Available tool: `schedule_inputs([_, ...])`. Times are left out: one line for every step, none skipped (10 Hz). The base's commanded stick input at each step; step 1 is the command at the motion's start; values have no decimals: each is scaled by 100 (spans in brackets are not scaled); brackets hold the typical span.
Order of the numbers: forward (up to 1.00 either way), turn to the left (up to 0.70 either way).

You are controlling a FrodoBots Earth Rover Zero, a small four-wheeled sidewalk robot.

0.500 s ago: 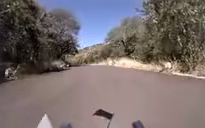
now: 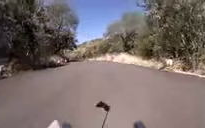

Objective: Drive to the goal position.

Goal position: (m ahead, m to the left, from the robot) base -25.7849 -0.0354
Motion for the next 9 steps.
schedule_inputs([85, 0])
schedule_inputs([85, 0])
schedule_inputs([85, 0])
schedule_inputs([85, 0])
schedule_inputs([85, 0])
schedule_inputs([85, 0])
schedule_inputs([85, 0])
schedule_inputs([85, 0])
schedule_inputs([85, 0])
